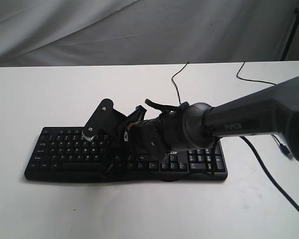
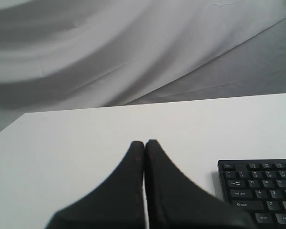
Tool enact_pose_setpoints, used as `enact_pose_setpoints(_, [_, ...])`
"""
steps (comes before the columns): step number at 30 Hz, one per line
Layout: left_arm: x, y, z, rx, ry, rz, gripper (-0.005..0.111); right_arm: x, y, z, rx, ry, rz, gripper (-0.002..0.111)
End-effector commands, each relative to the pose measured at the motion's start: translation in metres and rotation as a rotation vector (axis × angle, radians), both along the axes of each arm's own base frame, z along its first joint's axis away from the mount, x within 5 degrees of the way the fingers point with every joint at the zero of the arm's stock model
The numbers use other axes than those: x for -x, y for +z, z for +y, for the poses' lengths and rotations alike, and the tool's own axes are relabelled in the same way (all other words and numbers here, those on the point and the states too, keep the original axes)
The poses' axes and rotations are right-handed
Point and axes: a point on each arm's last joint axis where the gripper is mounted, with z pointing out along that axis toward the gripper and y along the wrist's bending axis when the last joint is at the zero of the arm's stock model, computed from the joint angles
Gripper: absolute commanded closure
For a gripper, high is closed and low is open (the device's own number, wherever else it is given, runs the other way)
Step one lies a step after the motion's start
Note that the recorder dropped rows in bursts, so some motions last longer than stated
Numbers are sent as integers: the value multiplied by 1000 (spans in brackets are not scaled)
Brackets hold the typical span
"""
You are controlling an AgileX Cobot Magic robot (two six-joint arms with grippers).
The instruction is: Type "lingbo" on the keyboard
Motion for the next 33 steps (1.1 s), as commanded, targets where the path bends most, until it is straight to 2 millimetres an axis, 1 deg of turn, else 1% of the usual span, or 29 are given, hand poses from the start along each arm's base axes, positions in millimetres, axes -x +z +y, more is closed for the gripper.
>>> enact_pose_setpoints(1, [0, -2, 0, 4, -4, 4, 106, -3, 3, -1, 2, 4, -18, 108])
enact_pose_setpoints(5, [0, -2, 0, 4, -4, 4, 106, -3, 4, -1, -1, 4, -22, 108])
enact_pose_setpoints(10, [0, -2, 0, 4, -4, 4, 106, -1, 24, -1, -13, 8, -41, 108])
enact_pose_setpoints(12, [0, -2, 0, 4, -4, 4, 106, 3, 32, 2, -5, 25, -37, 108])
enact_pose_setpoints(16, [0, -2, 0, 4, -4, 4, 106, 12, 40, 12, 4, 59, -23, 108])
enact_pose_setpoints(23, [0, -2, 0, 4, -4, 4, 106, 23, 32, 27, 8, 98, -8, 108])
enact_pose_setpoints(30, [0, -2, 0, 4, -4, 4, 106, 22, 19, 29, 10, 98, -4, 108])
enact_pose_setpoints(33, [0, -2, 0, 4, -4, 4, 106, 21, 18, 30, 8, 97, -8, 108])
